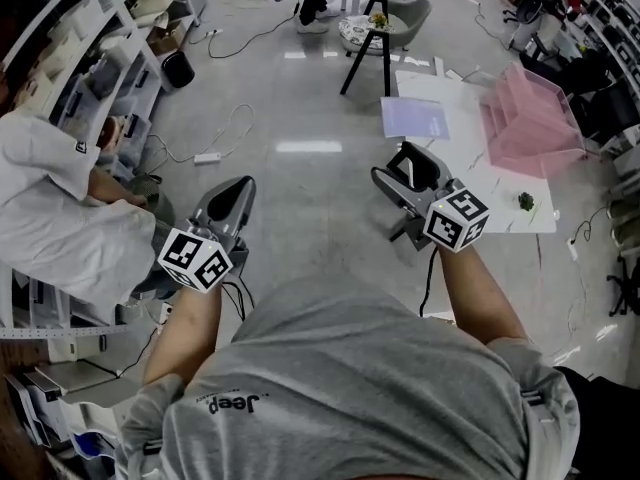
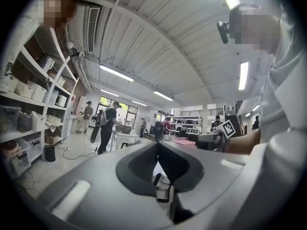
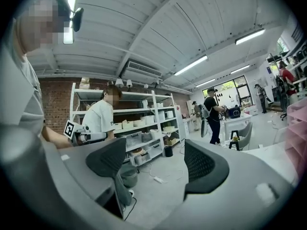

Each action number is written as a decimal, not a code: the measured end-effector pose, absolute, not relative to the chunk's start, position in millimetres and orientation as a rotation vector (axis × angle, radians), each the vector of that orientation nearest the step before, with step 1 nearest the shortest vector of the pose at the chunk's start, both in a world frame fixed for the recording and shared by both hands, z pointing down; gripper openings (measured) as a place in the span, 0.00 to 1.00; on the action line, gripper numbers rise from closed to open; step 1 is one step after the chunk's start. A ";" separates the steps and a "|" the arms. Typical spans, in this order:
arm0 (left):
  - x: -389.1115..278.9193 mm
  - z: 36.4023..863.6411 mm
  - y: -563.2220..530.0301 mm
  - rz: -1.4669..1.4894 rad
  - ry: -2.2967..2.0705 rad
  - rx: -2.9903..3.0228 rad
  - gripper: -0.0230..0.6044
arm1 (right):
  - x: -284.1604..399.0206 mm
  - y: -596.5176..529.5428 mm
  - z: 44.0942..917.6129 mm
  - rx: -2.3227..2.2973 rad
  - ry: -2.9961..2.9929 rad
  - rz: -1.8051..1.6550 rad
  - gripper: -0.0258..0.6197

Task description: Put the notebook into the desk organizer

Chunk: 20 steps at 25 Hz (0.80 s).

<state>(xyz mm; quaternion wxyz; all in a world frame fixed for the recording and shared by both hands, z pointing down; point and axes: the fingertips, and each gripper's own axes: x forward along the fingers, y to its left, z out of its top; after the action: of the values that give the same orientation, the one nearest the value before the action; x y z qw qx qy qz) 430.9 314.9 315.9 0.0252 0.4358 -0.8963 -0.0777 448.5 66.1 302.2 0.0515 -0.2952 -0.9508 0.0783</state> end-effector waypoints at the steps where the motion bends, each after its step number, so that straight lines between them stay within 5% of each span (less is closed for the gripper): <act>1: 433.6 315.1 309.6 -0.239 -2.775 1.343 0.13 | 450.1 62.1 301.7 -0.912 -2.889 0.238 0.60; 11: 431.3 318.5 291.9 -0.256 -2.775 1.302 0.13 | 438.6 41.9 310.5 -0.957 -2.862 0.266 0.60; 20: 333.7 347.8 308.3 -0.322 -2.701 1.367 0.13 | 357.0 70.3 331.0 -0.882 -2.839 0.252 0.60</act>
<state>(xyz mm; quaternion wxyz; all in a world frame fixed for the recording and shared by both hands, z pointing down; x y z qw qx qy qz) 333.7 308.3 347.8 0.0486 0.4485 -0.8862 -0.1056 357.0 70.3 331.0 0.0789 -0.2945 -0.9486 0.0842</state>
